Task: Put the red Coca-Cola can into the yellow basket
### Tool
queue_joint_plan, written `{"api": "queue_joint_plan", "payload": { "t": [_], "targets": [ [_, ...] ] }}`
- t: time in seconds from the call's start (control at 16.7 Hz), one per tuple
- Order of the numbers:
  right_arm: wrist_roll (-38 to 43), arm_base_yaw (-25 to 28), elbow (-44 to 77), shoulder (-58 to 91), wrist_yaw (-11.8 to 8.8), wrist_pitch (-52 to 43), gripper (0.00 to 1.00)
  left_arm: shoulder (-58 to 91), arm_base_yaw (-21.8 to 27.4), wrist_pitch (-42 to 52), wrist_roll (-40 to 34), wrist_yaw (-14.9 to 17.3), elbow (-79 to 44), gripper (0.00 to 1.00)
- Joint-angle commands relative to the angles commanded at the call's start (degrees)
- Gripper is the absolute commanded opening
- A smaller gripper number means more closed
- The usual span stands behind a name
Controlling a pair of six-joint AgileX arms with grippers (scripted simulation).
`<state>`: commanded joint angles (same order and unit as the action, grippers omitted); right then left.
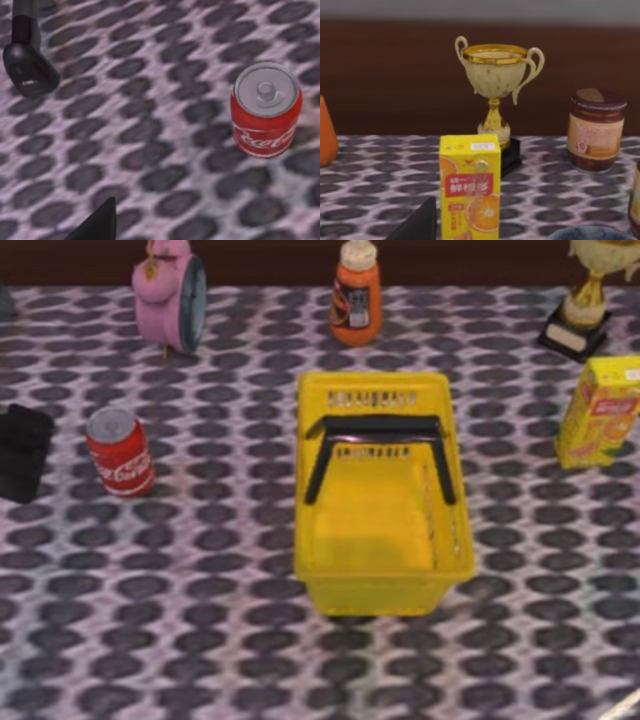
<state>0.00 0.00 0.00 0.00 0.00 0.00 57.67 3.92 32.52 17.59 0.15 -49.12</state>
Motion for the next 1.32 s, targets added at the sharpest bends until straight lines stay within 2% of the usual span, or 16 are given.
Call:
{"api": "queue_joint_plan", "payload": {
  "t": [0.36, 0.72, 0.96, 1.32],
  "targets": [
    [0.0, 0.0, 0.0, 0.0, 0.0, 0.0, 1.0, 34.09, 2.22, 17.93, 10.26, 0.06, -30.36, 1.0],
    [0.0, 0.0, 0.0, 0.0, 0.0, 0.0, 1.0, 60.5, 3.9, 32.63, 18.08, 0.05, -52.19, 1.0],
    [0.0, 0.0, 0.0, 0.0, 0.0, 0.0, 1.0, 69.52, 4.48, 38.01, 20.79, 0.05, -59.39, 1.0],
    [0.0, 0.0, 0.0, 0.0, 0.0, 0.0, 1.0, 70.44, 4.22, 38.54, 21.05, 0.03, -60.11, 1.0]
  ]
}}
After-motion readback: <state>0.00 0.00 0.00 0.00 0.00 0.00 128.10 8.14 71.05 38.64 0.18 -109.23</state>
